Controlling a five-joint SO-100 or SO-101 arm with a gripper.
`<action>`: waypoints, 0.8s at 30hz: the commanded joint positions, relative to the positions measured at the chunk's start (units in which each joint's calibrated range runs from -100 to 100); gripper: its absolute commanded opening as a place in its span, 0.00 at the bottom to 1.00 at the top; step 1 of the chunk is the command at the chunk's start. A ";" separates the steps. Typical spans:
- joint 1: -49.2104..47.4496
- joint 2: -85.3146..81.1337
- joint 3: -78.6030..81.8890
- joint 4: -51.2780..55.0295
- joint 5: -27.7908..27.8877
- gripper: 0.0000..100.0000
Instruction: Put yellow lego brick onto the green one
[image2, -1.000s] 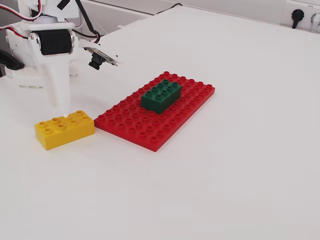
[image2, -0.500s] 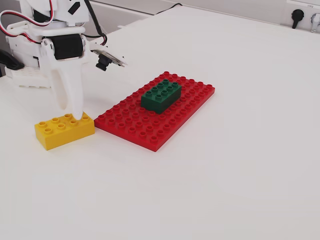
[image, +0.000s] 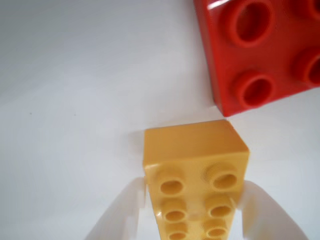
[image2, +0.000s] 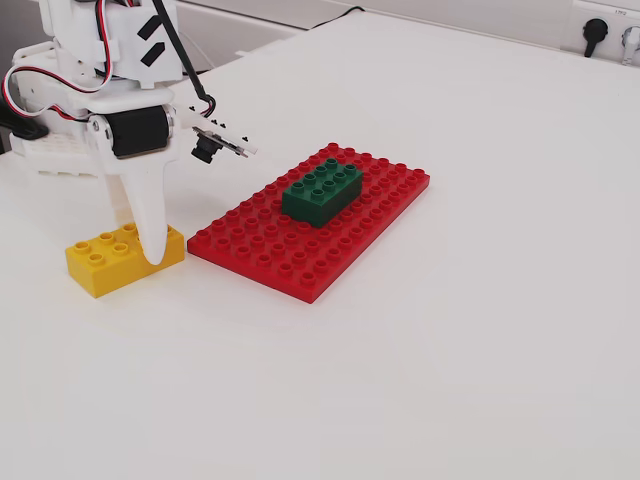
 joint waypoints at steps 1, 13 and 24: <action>0.10 0.06 -1.91 0.05 0.28 0.16; 0.10 -0.36 -1.54 -0.04 0.28 0.12; -0.05 -0.61 -15.64 15.36 0.23 0.11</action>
